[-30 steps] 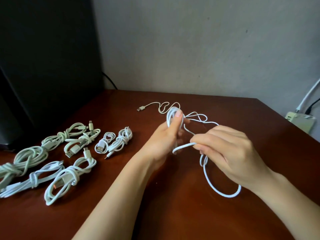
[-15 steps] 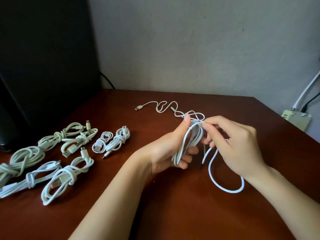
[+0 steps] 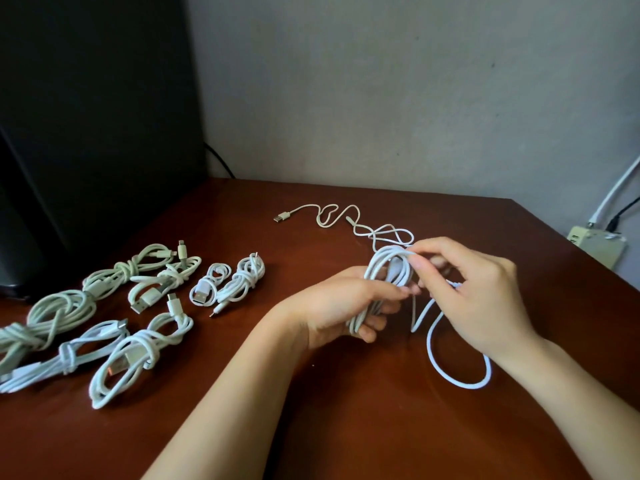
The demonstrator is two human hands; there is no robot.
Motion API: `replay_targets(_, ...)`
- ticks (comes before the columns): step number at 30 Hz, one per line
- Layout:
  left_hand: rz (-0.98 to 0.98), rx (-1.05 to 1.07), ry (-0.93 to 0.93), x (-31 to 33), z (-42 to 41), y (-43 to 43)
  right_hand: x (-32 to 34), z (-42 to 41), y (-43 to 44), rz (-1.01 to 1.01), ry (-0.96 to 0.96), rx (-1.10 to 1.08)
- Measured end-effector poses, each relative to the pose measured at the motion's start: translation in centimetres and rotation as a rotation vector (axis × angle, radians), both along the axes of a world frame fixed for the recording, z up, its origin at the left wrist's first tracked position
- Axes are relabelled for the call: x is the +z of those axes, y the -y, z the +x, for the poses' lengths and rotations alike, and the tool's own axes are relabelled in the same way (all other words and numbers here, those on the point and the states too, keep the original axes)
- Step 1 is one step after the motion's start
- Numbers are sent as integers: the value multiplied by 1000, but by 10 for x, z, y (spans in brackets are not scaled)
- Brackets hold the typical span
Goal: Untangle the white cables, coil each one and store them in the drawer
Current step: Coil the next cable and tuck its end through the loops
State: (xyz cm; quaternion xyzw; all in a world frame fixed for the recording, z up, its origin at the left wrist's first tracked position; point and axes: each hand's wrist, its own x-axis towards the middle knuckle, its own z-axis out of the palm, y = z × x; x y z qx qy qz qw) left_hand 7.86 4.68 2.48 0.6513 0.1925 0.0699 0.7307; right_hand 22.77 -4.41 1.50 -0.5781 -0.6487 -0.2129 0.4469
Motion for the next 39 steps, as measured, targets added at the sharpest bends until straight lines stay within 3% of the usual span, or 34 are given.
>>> replay_targets(5, -165, 162, 97, 4, 2, -3, -1, 1, -2, -64, -46, -19)
replay_targets(9, -284, 263, 195, 9, 3, -6, -1, 0, 0, -324, -114, -16)
replay_targets(13, -267, 305, 219, 9, 3, -6, -1, -5, 1, -511, -51, -62)
replay_targets(31, -208, 387, 154, 1, 5, -9, 9, -13, 6, -554, 33, -117)
replay_targets(39, -284, 371, 250, 0, 6, -9, 3, -7, 3, -493, -28, -65)
